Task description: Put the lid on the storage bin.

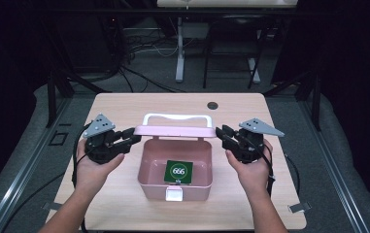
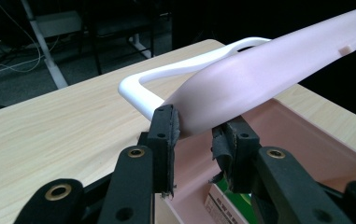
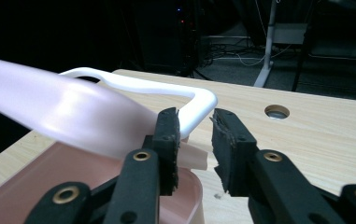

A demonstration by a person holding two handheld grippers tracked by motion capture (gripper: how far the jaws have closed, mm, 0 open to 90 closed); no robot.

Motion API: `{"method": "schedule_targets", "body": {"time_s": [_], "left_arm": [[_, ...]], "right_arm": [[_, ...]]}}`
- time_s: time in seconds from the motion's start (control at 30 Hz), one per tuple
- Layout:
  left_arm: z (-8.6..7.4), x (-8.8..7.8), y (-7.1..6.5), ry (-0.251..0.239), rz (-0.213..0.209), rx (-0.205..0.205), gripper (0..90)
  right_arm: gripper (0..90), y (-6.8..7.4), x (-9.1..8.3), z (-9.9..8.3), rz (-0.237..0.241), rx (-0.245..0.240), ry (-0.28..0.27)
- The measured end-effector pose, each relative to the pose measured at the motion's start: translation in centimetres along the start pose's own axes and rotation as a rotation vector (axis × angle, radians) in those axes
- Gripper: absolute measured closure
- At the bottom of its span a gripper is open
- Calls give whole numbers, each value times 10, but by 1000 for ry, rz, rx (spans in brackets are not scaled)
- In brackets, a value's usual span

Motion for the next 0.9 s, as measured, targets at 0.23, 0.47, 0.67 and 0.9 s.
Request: {"method": "schedule_targets", "body": {"time_s": [0.23,0.47,0.67,0.9], "left_arm": [[-2,-2,-2,-1,-7,3,674],[-5,-4,-5,5,-11,8,660],[-9,-6,-6,12,-19,10,658],[-12,-8,-8,15,-28,15,656]], "right_arm": [[667,-2,0,0,4,7,3],[625,-4,1,-1,11,13,3],[602,-4,3,-2,16,8,8],[597,-5,3,-2,13,14,8]]}}
Point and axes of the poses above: each handheld gripper's, and its own axes: x roughly forward along the jaws, z roughly out of its top, y roughly to its left, the point moved 5 cm from there along x, roughly forward along the jaws, and after that the axes turned 2 degrees about x, right-handed, at the moved point
